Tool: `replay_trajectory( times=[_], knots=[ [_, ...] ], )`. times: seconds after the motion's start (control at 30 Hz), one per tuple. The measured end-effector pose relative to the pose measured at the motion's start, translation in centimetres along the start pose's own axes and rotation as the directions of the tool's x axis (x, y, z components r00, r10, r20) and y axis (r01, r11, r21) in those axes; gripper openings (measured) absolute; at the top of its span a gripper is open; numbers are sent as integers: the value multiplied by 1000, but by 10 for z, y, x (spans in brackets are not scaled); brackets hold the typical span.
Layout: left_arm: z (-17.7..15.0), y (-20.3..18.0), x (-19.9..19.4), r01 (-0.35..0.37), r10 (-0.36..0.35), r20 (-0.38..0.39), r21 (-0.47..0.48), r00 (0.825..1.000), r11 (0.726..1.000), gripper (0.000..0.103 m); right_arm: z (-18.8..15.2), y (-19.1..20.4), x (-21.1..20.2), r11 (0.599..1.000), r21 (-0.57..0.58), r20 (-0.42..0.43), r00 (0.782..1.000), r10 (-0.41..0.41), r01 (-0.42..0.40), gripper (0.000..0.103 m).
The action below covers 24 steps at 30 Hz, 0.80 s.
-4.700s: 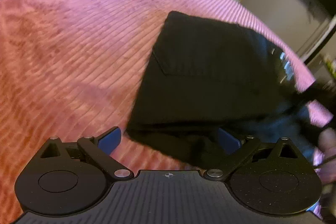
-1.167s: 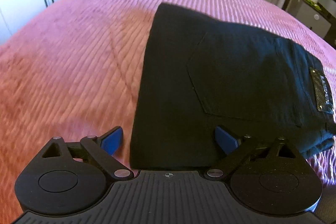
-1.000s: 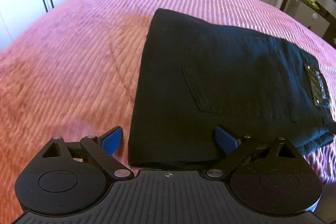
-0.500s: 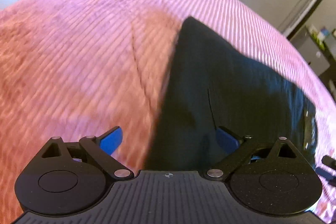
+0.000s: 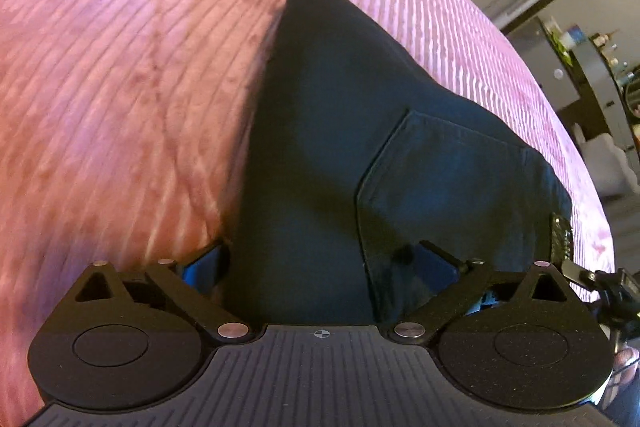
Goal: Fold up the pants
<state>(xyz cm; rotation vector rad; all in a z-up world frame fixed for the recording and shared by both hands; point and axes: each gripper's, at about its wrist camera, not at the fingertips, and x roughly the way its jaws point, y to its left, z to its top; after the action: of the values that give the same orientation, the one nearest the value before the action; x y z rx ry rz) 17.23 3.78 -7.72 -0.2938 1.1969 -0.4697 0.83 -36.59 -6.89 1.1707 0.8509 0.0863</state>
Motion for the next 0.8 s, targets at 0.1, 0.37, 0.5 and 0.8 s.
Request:
replay_trajectory(
  times=[0.1, 0.37, 0.5, 0.8],
  knots=[
    [5, 0, 5, 20, -20, 4, 5, 1000, 1000, 103, 5, 0, 9, 1000, 13, 2, 1000, 12, -12, 67],
    [3, 0, 4, 69, -69, 67, -1, 995, 998, 93, 7, 20, 24, 996, -90, 9, 1000, -26, 26, 46],
    [6, -4, 5, 52, -51, 65, -16, 997, 999, 96, 15, 24, 44, 998, -54, -6, 999, -35, 35, 49],
    [7, -28, -21, -27, 19, 153, 46, 988, 999, 58, 6, 111, 47, 916, -359, 97, 984, -152, 177, 31]
  ],
)
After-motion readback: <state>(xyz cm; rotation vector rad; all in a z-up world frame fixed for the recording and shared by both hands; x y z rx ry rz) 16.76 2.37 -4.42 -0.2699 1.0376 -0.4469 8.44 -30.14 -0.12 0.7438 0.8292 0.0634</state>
